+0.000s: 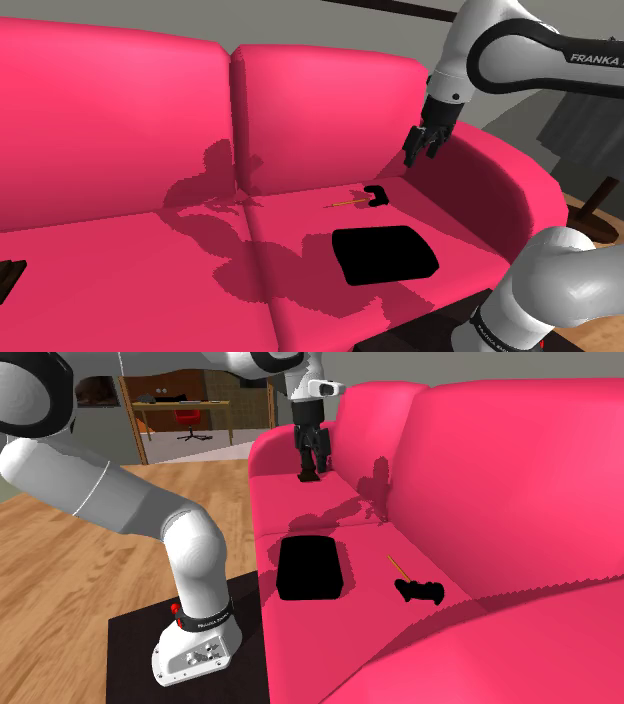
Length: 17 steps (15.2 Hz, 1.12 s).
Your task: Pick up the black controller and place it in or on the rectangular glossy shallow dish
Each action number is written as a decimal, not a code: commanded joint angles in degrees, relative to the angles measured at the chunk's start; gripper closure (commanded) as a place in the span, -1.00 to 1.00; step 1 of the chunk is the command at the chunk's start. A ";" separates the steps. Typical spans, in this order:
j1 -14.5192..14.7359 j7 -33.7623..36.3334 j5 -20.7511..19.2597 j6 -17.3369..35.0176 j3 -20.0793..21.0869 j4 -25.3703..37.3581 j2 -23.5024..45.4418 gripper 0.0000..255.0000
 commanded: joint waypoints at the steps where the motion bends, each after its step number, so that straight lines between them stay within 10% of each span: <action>1: 0.00 0.00 0.00 0.00 0.00 0.00 0.00 -1.00; 17: -4.27 -12.74 -3.66 28.29 -13.58 -3.66 22.09 -1.00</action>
